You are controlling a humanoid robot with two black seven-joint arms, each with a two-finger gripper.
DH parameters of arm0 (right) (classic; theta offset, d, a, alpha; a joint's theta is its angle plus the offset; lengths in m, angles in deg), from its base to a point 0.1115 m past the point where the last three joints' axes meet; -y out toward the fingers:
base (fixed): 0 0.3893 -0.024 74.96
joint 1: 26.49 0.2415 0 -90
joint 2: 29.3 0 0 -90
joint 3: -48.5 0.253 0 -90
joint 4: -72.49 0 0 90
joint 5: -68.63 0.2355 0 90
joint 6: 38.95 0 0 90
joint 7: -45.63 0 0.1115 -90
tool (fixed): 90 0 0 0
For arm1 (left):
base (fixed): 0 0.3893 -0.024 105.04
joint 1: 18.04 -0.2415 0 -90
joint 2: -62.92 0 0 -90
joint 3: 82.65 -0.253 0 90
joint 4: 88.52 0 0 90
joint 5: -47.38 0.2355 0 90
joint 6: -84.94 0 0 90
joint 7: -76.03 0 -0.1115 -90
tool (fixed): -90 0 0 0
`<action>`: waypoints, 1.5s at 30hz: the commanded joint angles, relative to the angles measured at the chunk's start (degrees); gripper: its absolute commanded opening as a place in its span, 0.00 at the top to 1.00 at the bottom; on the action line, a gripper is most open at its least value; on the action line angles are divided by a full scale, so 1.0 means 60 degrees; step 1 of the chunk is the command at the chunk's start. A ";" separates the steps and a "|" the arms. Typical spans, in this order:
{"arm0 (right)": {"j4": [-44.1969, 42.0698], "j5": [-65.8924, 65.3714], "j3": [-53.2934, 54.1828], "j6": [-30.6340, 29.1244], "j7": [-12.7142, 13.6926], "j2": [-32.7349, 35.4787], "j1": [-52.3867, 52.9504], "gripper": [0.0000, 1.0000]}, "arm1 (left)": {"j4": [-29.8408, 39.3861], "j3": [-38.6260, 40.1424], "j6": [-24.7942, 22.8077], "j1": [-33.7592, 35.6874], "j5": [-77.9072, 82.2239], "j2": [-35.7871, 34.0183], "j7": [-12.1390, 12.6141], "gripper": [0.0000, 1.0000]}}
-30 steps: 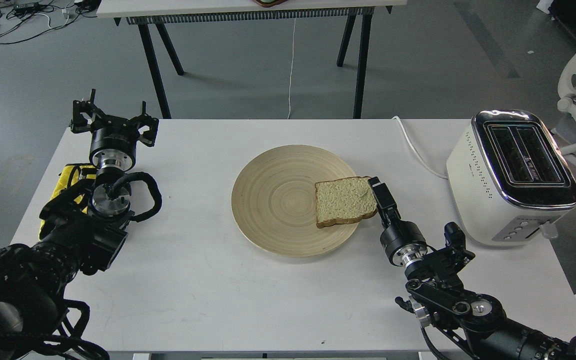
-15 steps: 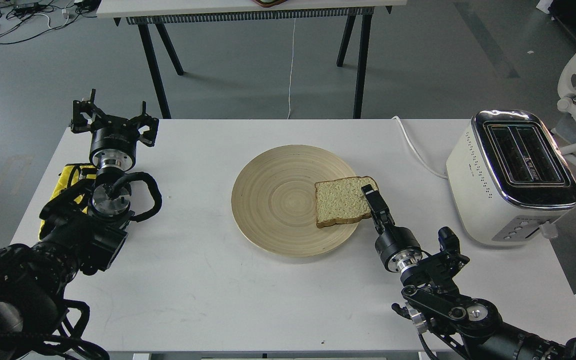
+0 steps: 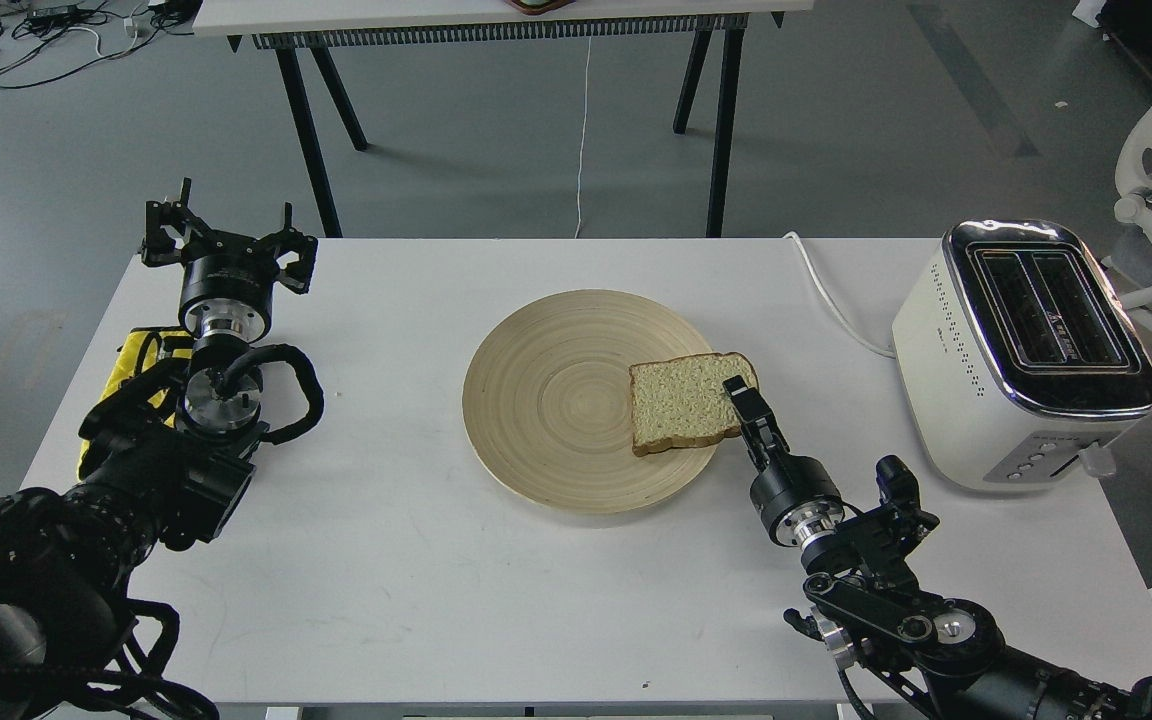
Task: Put bread in toaster with right arm
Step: 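Close the right gripper on the bread slice edge, then lift the bread slice with the right gripper up above the toaster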
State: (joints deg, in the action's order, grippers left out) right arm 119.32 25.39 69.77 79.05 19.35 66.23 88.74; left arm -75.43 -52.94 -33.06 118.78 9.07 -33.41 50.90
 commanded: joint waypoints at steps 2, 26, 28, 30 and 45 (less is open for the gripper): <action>0.0017 0.0000 0.0001 0.0000 0.0001 0.0001 -0.0001 0.65 | -0.0013 0.0000 0.0000 0.0005 -0.0001 0.0000 -0.0001 0.00; 0.0675 0.0000 0.1230 0.0000 -0.0161 0.0060 -0.0191 0.99 | 0.0002 0.0000 0.0000 0.0005 -0.0001 0.0000 -0.0001 0.00; 0.0866 0.0000 0.1362 0.0000 -0.0161 0.0147 -0.0074 0.99 | 0.0002 0.0000 0.0000 -0.0009 -0.0001 0.0000 -0.0001 0.00; 0.1115 0.0000 0.1480 0.0000 -0.0131 0.0453 0.0203 0.99 | -0.0013 0.0000 0.0000 0.0005 -0.0001 0.0000 -0.0001 0.00; 0.3385 -0.0015 0.1657 0.0000 0.0367 0.5842 0.2167 0.99 | 0.0002 0.0000 0.0000 0.0005 -0.0001 0.0000 -0.0001 0.00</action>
State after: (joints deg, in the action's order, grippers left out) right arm 137.55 25.37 80.08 79.05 21.46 94.81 100.82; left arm -75.43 -52.94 -33.06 118.80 9.06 -33.41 50.89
